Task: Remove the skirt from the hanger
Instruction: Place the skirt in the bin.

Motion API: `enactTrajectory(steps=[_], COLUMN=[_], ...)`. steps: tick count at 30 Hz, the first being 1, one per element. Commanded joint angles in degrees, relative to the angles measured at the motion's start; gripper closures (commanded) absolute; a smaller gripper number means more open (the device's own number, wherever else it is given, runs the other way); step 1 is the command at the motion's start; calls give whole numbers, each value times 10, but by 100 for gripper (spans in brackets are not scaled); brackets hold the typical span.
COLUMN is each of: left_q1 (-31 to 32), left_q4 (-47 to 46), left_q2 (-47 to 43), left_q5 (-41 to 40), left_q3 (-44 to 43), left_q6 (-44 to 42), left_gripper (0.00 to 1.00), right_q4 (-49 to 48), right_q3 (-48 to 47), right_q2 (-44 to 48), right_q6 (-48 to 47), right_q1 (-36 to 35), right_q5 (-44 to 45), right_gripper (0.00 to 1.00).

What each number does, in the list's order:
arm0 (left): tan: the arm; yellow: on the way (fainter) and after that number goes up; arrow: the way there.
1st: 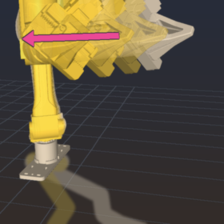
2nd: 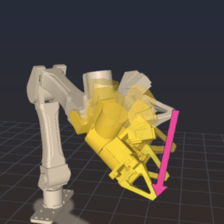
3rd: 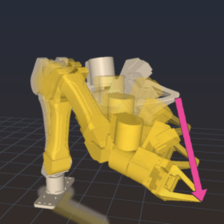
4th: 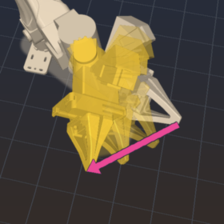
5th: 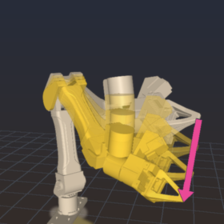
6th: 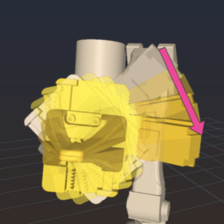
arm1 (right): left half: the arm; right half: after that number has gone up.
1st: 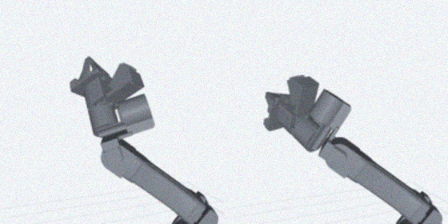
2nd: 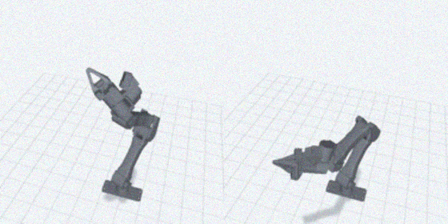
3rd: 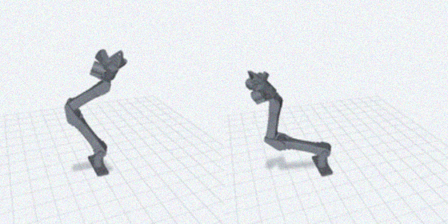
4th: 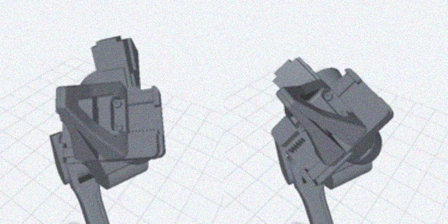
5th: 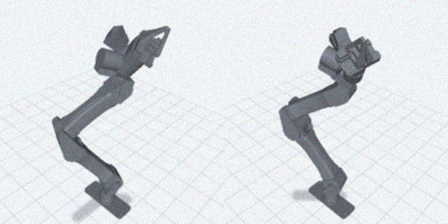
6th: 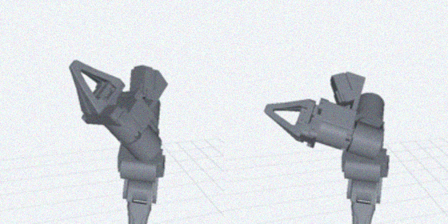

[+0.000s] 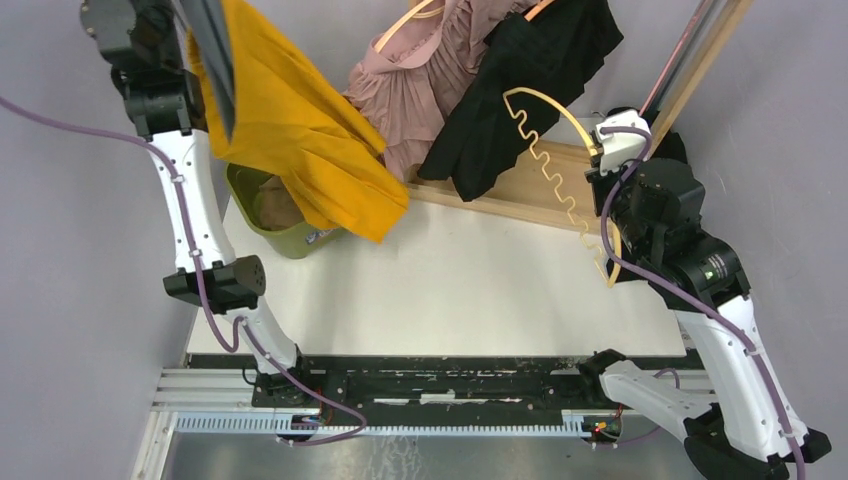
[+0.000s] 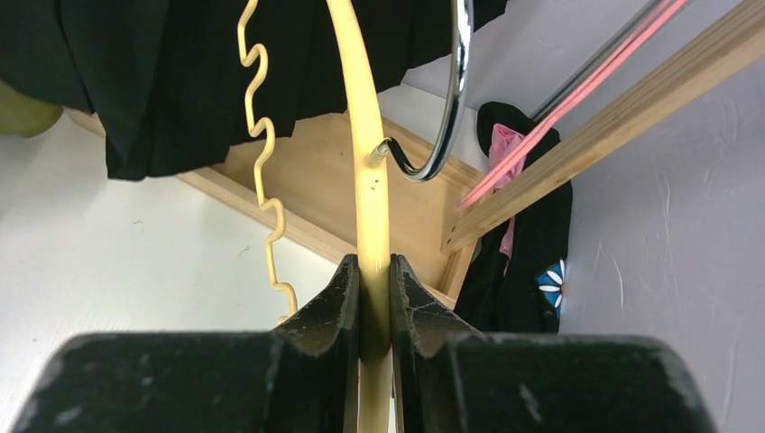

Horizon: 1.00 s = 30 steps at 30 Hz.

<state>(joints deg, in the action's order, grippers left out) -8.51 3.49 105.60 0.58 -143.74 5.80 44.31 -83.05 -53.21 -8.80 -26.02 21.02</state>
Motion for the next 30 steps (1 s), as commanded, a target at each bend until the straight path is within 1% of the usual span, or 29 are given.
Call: enactTrajectory(steps=[1,6,9,12,17,20,22,24,27,30], left_q1=[-41,-56,-56,-52,-16,19,43,64,74,73], left_q4=[-172,-178,-187,-196,-168,-144,-130,-115,-109,-83], left_q2=[-9,9,8,8,11,-3,-23,-55,-102,-142], left_q5=[4,21,52,101,154,180,189,192,182,161], left_q3=[-42,-32,10,47,62,100,145,217,354,481], left_q6=[85,108,141,179,175,153,139,127,120,86], left_gripper=[97,97,97,97,97,97,97,97,97,97], right_q4=[-74,-89,-90,-90,-92,-90,-87,-83,-77,-69], right_q3=[-4,-3,-5,-6,-2,3,7,9,13,16], right_q2=[-12,-29,-37,-43,-44,-40,-37,-33,-30,-27], right_q6=[7,6,6,3,1,4,3,0,1,5], right_q1=[1,1,2,1,2,2,2,2,2,3], right_q5=[16,9,4,5,0,-4,-5,-5,-6,-3], right_gripper=[99,99,99,99,99,99,99,99,99,99])
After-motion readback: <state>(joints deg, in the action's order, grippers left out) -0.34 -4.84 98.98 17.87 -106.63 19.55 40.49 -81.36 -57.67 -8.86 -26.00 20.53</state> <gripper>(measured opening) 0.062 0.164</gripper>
